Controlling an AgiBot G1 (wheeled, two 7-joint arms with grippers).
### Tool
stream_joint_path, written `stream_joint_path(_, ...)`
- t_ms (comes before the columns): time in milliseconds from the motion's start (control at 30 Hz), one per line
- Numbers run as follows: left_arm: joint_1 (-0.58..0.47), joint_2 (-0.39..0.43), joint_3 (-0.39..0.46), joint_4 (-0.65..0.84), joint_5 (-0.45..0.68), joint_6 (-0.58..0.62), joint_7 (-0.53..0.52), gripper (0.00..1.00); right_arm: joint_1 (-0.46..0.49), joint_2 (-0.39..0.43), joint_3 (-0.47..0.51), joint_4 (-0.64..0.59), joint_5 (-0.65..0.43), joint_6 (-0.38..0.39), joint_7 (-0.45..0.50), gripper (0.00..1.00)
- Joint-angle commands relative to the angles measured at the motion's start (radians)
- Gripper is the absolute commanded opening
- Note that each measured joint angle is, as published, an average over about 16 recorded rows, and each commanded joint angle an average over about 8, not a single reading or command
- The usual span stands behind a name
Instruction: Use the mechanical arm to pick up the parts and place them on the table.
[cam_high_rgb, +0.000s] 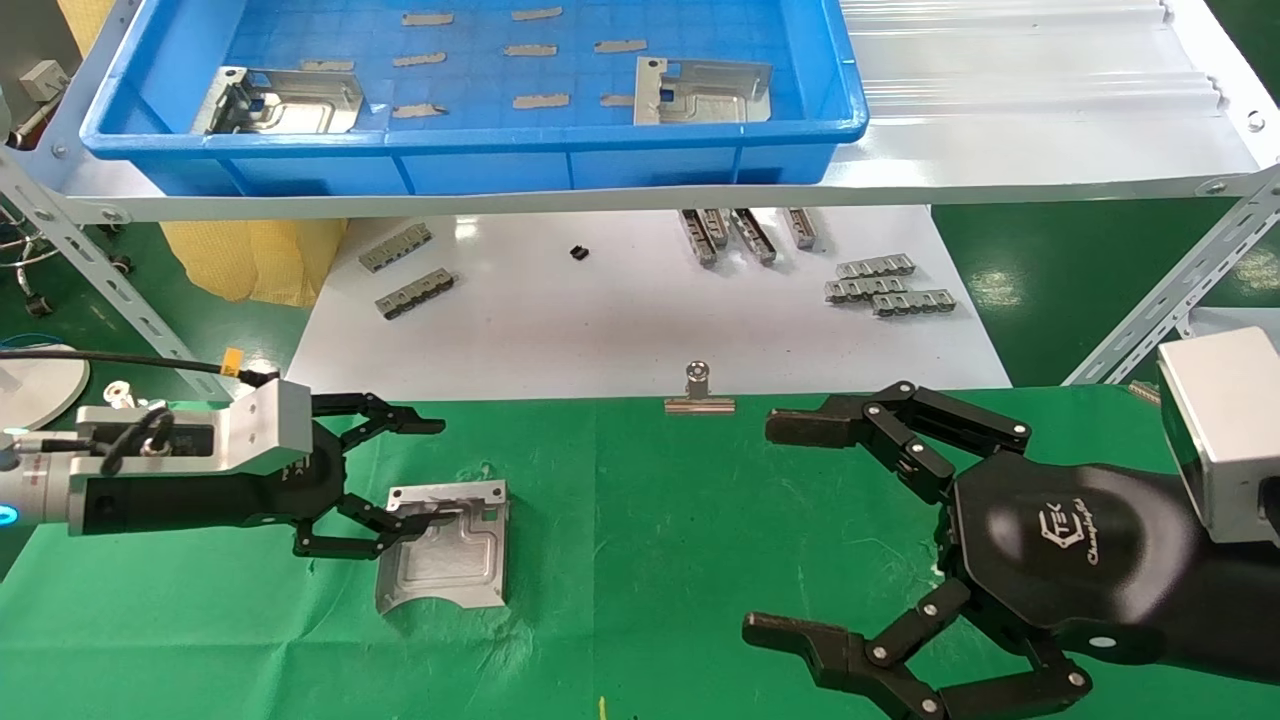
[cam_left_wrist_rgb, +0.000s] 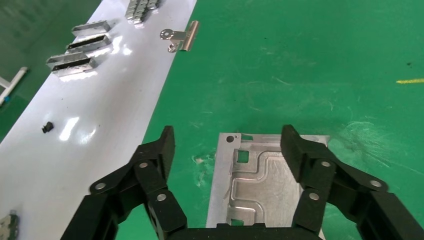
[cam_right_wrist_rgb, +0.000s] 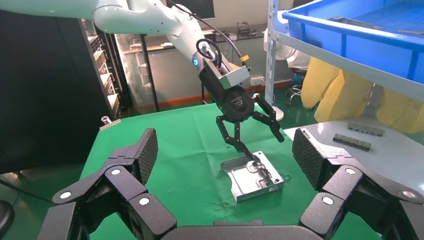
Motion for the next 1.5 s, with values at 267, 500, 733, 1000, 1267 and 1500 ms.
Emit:
stream_joint_path(267,0.027,-0.016,-0.021,-0.059,-0.016,-0.004,-0.032,1.00,0.000,0.000,0.000,0.000,0.000,0.000,0.000,1.00)
stream_joint_path(500,0.097,-0.056,-0.079,-0.200,-0.063,-0.015,-0.131,1.00,0.000,0.000,0.000,0.000,0.000,0.000,0.000,1.00)
stream_joint_path(733,0.170,-0.098,-0.140,-0.347,-0.111,-0.025,-0.235,1.00,0.000,0.000,0.000,0.000,0.000,0.000,0.000,1.00)
stream_joint_path(1000,0.253,-0.145,-0.209,-0.515,-0.167,-0.038,-0.354,1.00,0.000,0.000,0.000,0.000,0.000,0.000,0.000,1.00)
stream_joint_path(1267,0.336,-0.193,-0.277,-0.683,-0.222,-0.050,-0.472,1.00,0.000,0.000,0.000,0.000,0.000,0.000,0.000,1.00)
stream_joint_path(1500,0.409,-0.235,-0.338,-0.830,-0.270,-0.061,-0.576,1.00,0.000,0.000,0.000,0.000,0.000,0.000,0.000,1.00)
